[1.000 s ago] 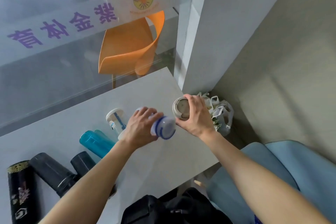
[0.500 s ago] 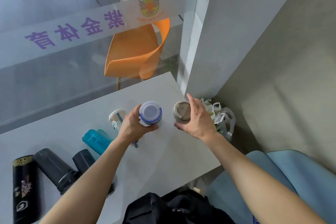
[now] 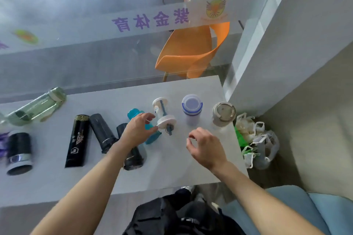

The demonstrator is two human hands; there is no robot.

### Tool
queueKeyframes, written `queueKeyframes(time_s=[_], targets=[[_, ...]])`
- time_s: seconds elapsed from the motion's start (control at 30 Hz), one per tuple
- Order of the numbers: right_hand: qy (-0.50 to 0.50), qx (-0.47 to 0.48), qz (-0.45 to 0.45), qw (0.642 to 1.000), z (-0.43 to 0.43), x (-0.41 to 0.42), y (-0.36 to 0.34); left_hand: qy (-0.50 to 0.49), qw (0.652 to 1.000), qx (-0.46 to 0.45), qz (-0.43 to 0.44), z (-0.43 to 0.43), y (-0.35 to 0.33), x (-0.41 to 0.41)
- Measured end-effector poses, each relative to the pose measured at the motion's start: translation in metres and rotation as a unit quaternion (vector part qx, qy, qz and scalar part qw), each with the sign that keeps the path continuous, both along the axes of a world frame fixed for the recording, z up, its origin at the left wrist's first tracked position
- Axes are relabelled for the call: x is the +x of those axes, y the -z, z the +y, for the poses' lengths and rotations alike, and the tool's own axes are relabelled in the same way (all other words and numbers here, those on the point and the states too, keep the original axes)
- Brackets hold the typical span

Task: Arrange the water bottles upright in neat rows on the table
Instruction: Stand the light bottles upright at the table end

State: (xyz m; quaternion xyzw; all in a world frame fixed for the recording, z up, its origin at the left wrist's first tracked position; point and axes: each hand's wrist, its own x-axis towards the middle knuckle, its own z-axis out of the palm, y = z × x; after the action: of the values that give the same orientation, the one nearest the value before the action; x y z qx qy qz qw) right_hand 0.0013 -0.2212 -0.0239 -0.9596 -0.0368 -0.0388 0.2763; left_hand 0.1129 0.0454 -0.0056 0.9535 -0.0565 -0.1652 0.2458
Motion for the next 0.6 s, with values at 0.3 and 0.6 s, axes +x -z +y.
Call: queueKeyframes(time_s=[0.3,0.6], targets=[[0.034,-0.051,0.113,0.992,0.1,0.054,0.031,-0.004,0.998,0.064,-0.004,0.083,-0.001,-0.037],[0.184,-0.076,0.244,0.949,0.145,0.131,0.059,0.144,0.987,0.066,-0.003,0.114,0.021,-0.004]])
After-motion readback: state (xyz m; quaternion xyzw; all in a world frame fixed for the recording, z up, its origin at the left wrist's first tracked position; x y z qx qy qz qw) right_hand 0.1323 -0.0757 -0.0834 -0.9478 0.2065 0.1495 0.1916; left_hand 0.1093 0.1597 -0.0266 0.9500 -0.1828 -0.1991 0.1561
